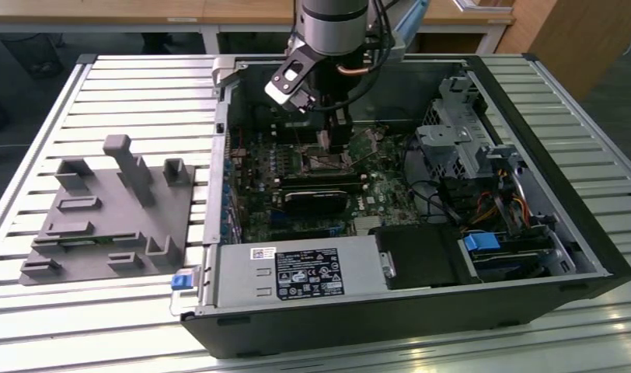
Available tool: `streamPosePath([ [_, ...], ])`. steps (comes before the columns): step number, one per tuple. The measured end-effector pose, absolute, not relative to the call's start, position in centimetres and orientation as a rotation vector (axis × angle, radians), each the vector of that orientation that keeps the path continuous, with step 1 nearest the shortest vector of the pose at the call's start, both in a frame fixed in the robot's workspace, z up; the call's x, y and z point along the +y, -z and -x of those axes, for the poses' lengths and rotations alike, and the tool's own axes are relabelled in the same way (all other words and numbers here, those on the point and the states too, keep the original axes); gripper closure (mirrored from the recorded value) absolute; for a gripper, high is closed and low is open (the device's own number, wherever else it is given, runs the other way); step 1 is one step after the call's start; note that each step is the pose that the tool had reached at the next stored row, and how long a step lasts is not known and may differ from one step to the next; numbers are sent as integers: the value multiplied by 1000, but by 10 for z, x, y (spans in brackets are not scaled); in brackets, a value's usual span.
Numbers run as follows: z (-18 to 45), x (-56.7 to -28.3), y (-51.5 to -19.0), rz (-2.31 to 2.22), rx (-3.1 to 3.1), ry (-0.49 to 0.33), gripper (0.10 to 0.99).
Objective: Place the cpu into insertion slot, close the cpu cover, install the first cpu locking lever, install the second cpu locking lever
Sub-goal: 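Place the cpu into insertion slot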
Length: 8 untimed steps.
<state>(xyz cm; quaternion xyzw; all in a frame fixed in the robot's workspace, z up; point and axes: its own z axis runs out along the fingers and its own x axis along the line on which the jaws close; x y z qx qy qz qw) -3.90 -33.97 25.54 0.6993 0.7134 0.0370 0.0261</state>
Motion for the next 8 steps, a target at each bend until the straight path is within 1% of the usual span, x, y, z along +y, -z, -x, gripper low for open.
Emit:
streamPosePath([
  [8, 39, -340, -254, -2161, 2204, -113, 545],
])
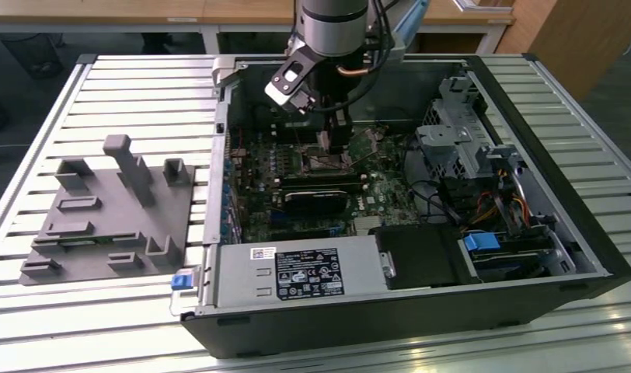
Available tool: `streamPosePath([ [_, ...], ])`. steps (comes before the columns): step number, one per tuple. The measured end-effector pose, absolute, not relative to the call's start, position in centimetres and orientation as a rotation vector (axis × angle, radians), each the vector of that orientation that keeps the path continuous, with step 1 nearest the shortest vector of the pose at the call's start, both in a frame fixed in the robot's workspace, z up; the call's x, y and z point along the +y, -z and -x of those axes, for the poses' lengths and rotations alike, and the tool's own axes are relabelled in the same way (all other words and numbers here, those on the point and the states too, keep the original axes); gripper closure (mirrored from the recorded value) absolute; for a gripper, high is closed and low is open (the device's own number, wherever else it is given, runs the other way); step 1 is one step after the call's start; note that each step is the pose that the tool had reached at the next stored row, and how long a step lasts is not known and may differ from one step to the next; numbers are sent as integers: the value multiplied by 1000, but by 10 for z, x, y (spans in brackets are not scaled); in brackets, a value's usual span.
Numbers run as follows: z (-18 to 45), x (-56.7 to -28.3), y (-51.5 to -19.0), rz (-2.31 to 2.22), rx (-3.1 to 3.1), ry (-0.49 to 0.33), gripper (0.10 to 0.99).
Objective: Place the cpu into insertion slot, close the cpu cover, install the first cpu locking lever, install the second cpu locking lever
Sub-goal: 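Place the cpu into insertion slot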
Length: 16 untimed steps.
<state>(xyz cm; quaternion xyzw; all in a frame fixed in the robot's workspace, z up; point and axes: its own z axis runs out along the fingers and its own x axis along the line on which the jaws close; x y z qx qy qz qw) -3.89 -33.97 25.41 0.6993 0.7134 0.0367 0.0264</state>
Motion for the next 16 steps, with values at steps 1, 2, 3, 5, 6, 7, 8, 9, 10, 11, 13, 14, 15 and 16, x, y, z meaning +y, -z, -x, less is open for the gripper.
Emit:
streamPosePath([
  [1, 39, -340, -254, -2161, 2204, -113, 545],
  [2, 39, -340, -253, -2160, 2204, -112, 545],
  [3, 39, -340, -253, -2160, 2204, -112, 545],
  [5, 39, -340, -253, -2160, 2203, -111, 545],
  [6, 39, -340, -253, -2159, 2203, -110, 545],
  [7, 39, -340, -253, -2159, 2203, -110, 545],
  [8, 39, -340, -253, -2159, 2203, -109, 545],
  [9, 39, -340, -252, -2159, 2203, -109, 545],
  [10, 39, -340, -252, -2159, 2202, -109, 545],
  [11, 39, -340, -252, -2158, 2202, -108, 545],
  [13, 39, -340, -252, -2158, 2202, -108, 545],
  [14, 39, -340, -251, -2158, 2202, -108, 545],
  [15, 39, -340, -251, -2158, 2202, -108, 545],
  [16, 39, -340, -251, -2158, 2202, -107, 545],
])
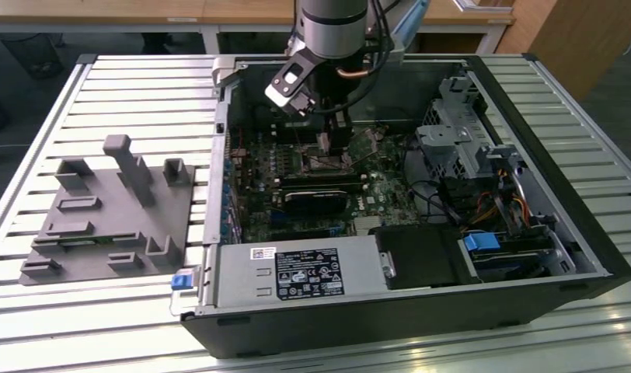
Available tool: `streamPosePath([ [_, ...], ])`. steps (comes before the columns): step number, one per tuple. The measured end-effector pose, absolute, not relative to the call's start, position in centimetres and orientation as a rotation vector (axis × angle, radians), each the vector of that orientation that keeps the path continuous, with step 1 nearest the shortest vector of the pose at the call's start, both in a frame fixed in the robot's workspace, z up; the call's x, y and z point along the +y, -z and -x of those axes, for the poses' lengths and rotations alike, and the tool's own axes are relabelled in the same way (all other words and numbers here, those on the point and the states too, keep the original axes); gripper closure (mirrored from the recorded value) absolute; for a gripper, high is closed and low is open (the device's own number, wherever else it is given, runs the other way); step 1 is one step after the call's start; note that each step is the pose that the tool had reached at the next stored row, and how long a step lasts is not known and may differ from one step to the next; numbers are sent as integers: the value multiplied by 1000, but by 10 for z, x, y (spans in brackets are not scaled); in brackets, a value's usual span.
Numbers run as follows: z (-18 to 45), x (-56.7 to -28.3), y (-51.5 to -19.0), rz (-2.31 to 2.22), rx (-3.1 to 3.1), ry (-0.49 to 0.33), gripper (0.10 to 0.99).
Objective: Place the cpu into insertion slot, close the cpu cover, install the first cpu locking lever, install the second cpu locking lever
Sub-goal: 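Place the cpu into insertion slot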
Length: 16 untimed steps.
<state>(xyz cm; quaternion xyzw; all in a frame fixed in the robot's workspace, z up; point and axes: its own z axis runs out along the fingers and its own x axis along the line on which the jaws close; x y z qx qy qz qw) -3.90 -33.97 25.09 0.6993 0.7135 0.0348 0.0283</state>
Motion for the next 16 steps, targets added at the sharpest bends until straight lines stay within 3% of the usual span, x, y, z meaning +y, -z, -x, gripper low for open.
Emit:
streamPosePath([
  [16, 40, -340, -246, -2156, 2200, -104, 545],
])
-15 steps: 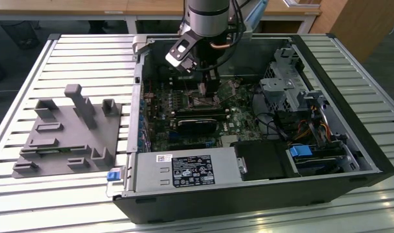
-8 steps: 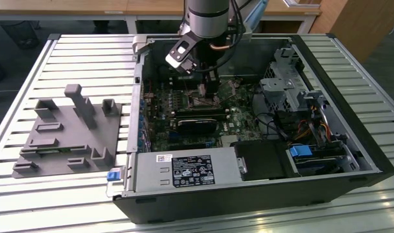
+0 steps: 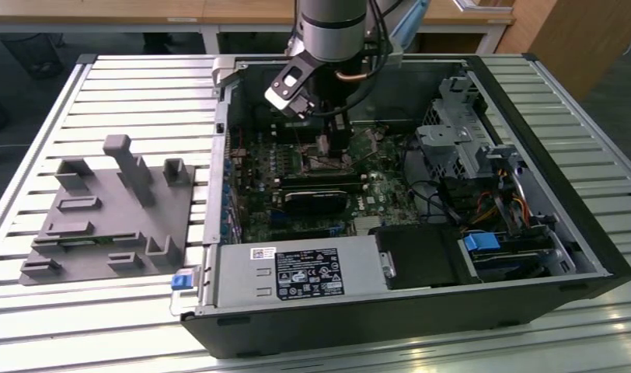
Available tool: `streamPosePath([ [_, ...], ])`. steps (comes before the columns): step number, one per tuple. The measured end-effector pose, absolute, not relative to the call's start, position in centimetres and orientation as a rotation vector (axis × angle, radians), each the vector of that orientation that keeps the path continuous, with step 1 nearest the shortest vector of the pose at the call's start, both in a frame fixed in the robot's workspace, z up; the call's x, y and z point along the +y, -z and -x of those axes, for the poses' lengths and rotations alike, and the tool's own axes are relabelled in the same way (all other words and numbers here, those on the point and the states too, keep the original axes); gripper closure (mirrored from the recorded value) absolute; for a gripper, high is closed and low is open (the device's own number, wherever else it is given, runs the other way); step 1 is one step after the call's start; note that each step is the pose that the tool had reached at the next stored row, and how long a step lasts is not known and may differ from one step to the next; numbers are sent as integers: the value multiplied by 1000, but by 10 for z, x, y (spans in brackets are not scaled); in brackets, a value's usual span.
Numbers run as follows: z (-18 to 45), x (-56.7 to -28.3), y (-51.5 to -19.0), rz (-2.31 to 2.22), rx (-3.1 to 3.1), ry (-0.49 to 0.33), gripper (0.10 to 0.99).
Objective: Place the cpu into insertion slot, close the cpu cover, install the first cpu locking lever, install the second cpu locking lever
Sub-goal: 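Place the cpu into insertion slot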
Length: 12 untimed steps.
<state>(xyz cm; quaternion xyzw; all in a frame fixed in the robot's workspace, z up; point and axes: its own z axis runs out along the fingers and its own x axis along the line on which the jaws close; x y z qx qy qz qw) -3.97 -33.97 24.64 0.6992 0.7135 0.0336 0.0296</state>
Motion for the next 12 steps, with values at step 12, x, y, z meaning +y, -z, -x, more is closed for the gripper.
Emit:
streamPosePath([
  [12, 41, -331, -235, -2153, 2198, -94, 545],
])
